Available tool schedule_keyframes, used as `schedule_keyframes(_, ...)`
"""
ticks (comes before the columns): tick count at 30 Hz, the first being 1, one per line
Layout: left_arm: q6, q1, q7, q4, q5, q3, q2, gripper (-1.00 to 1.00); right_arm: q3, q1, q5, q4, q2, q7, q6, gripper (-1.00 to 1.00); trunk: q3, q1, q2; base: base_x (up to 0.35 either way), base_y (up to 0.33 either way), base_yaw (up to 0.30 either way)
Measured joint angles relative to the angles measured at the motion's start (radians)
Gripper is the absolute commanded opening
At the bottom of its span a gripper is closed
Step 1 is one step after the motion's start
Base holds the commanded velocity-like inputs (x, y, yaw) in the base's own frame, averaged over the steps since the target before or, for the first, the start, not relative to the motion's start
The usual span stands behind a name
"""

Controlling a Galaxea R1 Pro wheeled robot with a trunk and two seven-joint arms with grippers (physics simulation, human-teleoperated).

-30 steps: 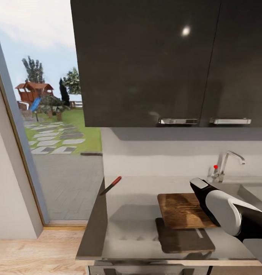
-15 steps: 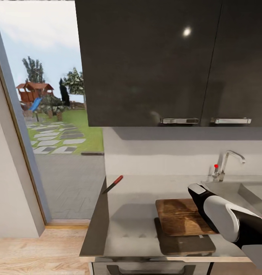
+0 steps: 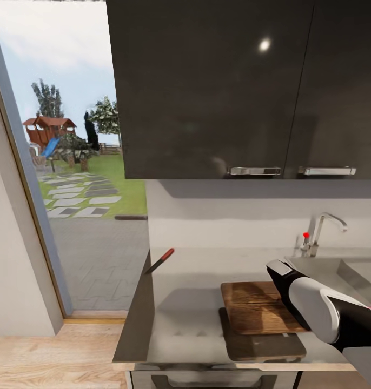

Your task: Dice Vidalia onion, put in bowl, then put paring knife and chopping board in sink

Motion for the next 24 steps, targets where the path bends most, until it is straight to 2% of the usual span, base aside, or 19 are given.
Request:
schedule_keyframes(7,0.0,0.0,0.002,0.0,0.0,0.0,0.0,1.0,-0.001,0.0,-0.001,0.0,-0.002,0.0,0.0,-1.0,0.0,0.0,0.0,0.082,-0.061,0.0)
schedule_keyframes(24,0.001,0.0,0.002,0.0,0.001,0.0,0.0,1.0,0.0,0.0,-0.001,0.0,-0.001,0.0,0.0,-1.0,0.0,0.0,0.0,0.004,-0.003,0.0)
